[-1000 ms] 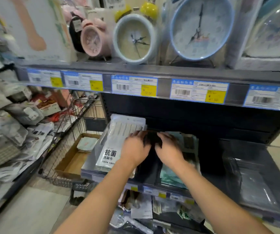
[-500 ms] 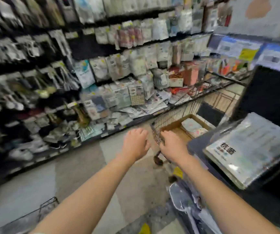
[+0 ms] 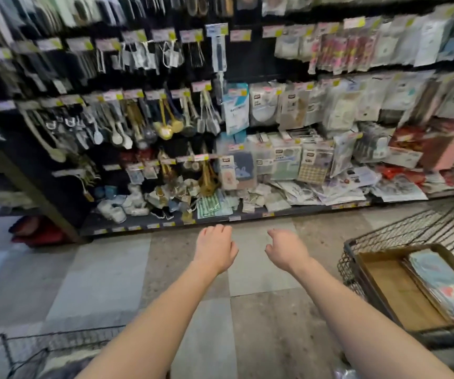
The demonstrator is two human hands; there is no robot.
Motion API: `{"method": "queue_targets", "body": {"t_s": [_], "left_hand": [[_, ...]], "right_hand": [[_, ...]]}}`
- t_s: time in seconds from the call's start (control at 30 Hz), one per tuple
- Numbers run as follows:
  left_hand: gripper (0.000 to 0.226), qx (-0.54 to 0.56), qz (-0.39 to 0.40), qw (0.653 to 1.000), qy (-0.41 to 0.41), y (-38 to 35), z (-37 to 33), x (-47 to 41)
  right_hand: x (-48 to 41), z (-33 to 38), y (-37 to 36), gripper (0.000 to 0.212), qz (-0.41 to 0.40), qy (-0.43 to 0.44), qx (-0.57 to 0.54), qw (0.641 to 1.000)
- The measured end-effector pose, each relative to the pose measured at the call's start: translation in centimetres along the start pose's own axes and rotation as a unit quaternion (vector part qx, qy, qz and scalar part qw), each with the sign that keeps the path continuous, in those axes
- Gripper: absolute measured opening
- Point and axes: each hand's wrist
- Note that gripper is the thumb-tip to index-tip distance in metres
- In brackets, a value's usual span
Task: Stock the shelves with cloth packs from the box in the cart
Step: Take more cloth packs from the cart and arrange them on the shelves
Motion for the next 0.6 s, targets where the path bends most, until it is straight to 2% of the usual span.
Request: {"method": "queue_targets", "body": {"t_s": [0.23, 0.6], "left_hand": [[0.046, 0.006, 0.017, 0.999, 0.027, -0.4, 5.6, -10.1], [0.045, 0.02, 0.048, 0.999, 0.015, -2.5, 1.1, -32.7]], "right_hand": [[-11.0, 2.1, -0.4, 0.055, 0.036, -0.013, -0.01, 0.999], [-32.1, -6.1, 3.9, 0.041, 0.016, -0.028, -0.022, 0.999]]}}
Point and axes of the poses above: each hand's wrist, its own x-axis away from the middle knuckle, its own y-axis out of the back of the hand, z = x × y, and after that the axes turned 2 degrees about x, right-handed
